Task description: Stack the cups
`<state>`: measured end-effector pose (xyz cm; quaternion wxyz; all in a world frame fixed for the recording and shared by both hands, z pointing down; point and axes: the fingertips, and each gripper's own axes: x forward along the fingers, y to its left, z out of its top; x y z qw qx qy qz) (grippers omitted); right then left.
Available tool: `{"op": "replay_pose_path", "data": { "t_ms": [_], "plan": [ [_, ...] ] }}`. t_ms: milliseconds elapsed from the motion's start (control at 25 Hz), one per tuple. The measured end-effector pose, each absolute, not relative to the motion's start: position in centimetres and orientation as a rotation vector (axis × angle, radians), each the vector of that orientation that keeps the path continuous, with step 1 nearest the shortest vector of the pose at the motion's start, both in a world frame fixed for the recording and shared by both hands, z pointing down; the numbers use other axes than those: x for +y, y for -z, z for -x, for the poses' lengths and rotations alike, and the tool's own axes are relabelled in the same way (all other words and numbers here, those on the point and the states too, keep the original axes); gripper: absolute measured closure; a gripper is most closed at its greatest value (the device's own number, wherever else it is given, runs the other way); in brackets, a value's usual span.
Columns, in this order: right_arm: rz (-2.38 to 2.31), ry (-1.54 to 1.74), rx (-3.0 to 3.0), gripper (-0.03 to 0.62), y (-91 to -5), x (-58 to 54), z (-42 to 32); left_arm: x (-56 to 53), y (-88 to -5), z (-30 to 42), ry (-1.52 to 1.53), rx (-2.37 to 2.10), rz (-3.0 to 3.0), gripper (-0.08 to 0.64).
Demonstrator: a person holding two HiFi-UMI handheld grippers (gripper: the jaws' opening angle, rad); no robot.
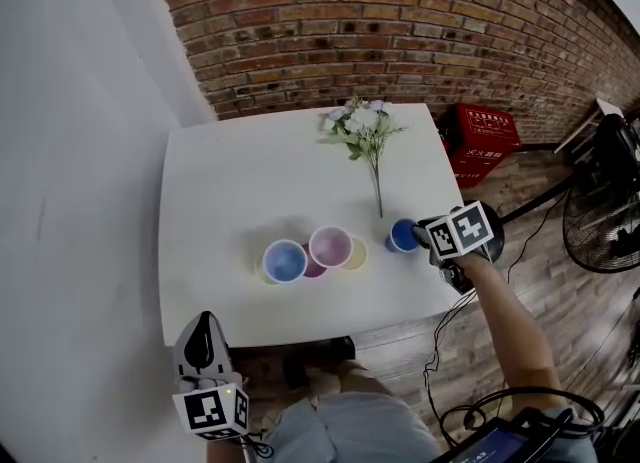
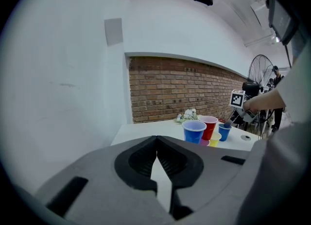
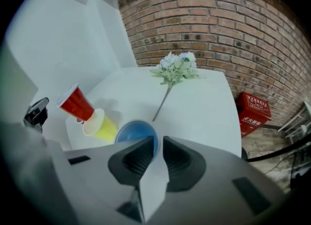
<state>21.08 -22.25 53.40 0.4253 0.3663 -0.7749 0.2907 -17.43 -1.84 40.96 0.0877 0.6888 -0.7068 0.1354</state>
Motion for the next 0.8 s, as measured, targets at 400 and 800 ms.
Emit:
{"op": "replay_pose_path", "data": {
  "t_ms": [400, 800],
  "plan": [
    [-0.850, -0.791, -1.968, 0.566, -50.1, -22.3, -19.3, -1.8, -40.9, 17.6, -0.380, -2.105, -2.057, 0.551],
    [-0.583, -0.725, -2.177, 0.568, -36.4, -20.5, -9.1, -0.1, -39.1, 17.4, -0.299, -2.130, -2.084, 0.551]
  ]
}}
